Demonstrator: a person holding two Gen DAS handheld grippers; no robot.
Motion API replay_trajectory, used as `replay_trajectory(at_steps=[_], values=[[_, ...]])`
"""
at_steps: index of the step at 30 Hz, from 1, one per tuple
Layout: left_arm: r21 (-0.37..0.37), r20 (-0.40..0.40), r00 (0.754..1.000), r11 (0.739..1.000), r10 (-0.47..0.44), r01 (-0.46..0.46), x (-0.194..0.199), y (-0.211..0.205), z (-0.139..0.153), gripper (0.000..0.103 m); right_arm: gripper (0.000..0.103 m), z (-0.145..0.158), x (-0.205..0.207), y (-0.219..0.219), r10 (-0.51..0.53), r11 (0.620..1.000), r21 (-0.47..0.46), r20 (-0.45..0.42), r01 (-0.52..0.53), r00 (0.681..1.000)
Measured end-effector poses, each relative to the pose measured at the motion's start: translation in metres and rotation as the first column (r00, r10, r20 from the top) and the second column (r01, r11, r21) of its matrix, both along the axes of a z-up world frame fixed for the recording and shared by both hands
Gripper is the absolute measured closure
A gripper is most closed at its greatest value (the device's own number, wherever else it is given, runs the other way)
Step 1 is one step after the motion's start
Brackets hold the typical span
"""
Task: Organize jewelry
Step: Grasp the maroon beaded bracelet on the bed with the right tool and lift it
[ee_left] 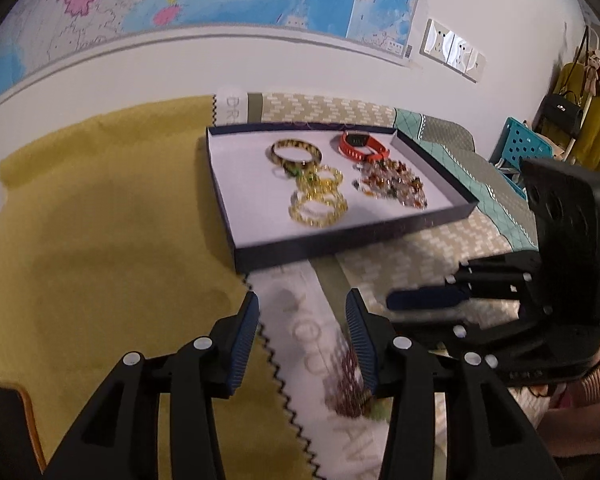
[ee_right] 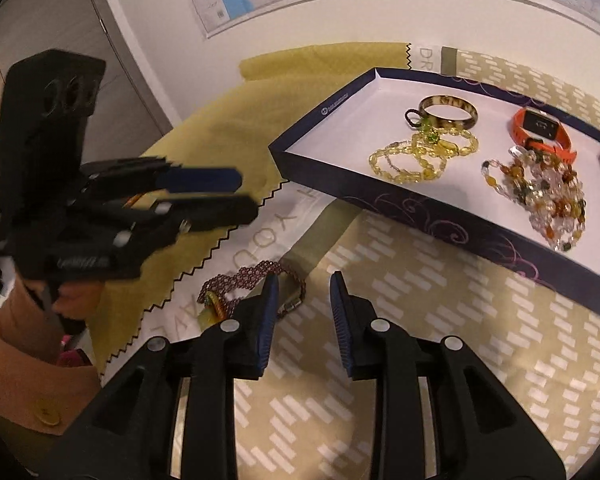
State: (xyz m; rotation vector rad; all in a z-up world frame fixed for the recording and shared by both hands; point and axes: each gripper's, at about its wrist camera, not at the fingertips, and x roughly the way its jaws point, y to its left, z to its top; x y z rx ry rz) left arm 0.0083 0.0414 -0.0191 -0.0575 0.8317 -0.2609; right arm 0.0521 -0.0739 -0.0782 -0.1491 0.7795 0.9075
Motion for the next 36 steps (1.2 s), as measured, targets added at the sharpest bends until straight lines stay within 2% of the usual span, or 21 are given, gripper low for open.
replay_trajectory(at_steps=[5, 7, 10, 18, 22, 27, 31, 32, 34, 36], values=[[0.009, -0.015, 1.0, 1.0, -0.016, 0.016, -0.009, -0.002, -0.006, 0.059, 0.077, -0.002, -0.003, 0.011, 0.009, 0.999, -0.048, 0.04, -0.007, 0.999], [0.017, -0.021, 1.0, 1.0, -0.017, 0.018, -0.011, -0.003, -0.008, 0.059, 0.09, -0.004, -0.003, 0.012, 0.005, 0.998, -0.061, 0.047, -0.002, 0.999], [0.013, -0.025, 1.0, 1.0, -0.014, 0.014, -0.012, 0.0, -0.009, 0.059, 0.1, -0.004, -0.001, 0.01, -0.01, 0.997, -0.07, 0.06, 0.014, 0.998], [0.008, -0.029, 0.999, 0.999, -0.041, 0.041, -0.019, -0.003, -0.01, 0.059, 0.1, 0.005, -0.003, -0.036, -0.107, 0.994, 0.011, 0.044, 0.107, 0.993], [0.013, -0.038, 0.994, 0.995, -0.099, 0.099, -0.024, -0.016, -0.013, 0.059, 0.099, 0.005, -0.006, -0.063, -0.169, 0.985, 0.034, 0.026, 0.168, 0.985], [0.058, -0.046, 0.979, 0.978, -0.196, 0.199, -0.035, -0.04, -0.019, 0.059, 0.099, 0.005, -0.012, -0.088, -0.219, 0.974, 0.056, 0.011, 0.218, 0.976], [0.07, -0.052, 0.977, 0.976, -0.205, 0.208, -0.039, -0.044, -0.021, 0.06, 0.099, 0.003, -0.015, -0.096, -0.236, 0.969, 0.07, 0.003, 0.235, 0.972], [0.07, -0.055, 0.978, 0.976, -0.201, 0.204, -0.04, -0.044, -0.021, 0.061, 0.099, 0.002, -0.015, -0.097, -0.237, 0.969, 0.072, 0.002, 0.237, 0.971], [0.081, -0.058, 0.977, 0.975, -0.203, 0.208, -0.042, -0.046, -0.021, 0.076, 0.099, 0.0, -0.017, -0.099, -0.24, 0.968, 0.079, -0.005, 0.24, 0.971], [0.106, -0.062, 0.976, 0.971, -0.208, 0.214, -0.045, -0.048, -0.021, 0.077, 0.099, -0.002, -0.018, -0.1, -0.241, 0.967, 0.084, -0.01, 0.241, 0.97]])
